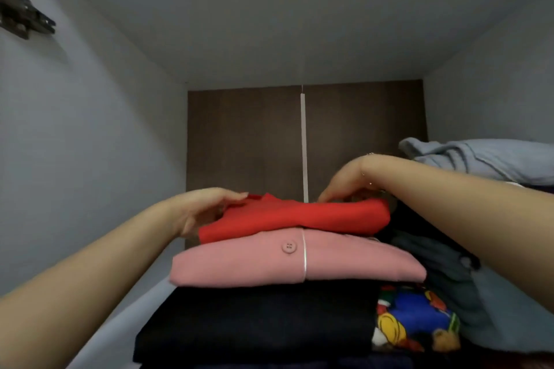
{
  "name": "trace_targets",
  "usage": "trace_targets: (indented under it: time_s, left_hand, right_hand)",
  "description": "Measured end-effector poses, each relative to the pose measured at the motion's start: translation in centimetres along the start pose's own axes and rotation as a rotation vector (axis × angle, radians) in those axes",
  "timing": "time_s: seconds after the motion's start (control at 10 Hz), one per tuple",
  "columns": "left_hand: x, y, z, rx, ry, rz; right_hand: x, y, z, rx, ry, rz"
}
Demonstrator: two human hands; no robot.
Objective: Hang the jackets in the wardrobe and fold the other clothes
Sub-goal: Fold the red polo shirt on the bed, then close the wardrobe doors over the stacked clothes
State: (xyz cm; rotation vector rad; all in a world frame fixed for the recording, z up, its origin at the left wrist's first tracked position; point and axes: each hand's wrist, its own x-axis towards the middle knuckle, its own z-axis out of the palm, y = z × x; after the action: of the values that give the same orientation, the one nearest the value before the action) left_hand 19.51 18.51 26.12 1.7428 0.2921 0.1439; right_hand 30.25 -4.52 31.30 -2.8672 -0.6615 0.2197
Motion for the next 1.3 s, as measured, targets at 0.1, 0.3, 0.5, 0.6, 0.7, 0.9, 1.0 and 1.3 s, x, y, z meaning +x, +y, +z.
trace_targets:
  time_s: [0.1, 0.3, 0.5, 0.6, 0.7, 0.9, 1.0, 1.3]
  left_hand:
    - [-3.5, -0.9, -0.1, -0.117, -0.209, 0.013]
    - [-7.4, -2.3, 1.0, -0.226, -0.154, 0.179]
    - [-8.9, 0.1, 2.7, -0.473, -0.088, 0.195]
    - [-10.3, 0.7, 2.8, -0.48, -0.066, 0.272]
    - [-11.6, -0.9, 2.4, -0.409, -0.083, 0.293]
    - [-13.7, -4.1, 3.4, -0.142, 0.043, 0.301]
    - [-15.2, -3.7, 3.8, 0.914, 0.636, 0.525]
    - [-11.8, -2.3, 10.3, 1.499, 0.132, 0.796]
  right_hand:
    - [-2.0, 0.9, 1.2, -0.077, 0.088, -0.029]
    - [-9.9, 3.7, 4.1, 0.073, 0.329, -0.559]
    - [-11.5, 4.7, 5.5, -0.633, 0.794, -0.661]
    - [-13.2, 4.8, 4.6, -0.732, 0.987, -0.569]
    - [-15.9, 5.4, 6.6, -0.615, 1.021, -0.654]
    - [-17.1, 5.8, 11.9, -0.495, 0.937, -0.657]
    - [-17.5, 6.2, 11.9, -0.331, 0.919, -0.628]
    - [-22.2, 8.3, 14.6, -0.114, 0.631, -0.518]
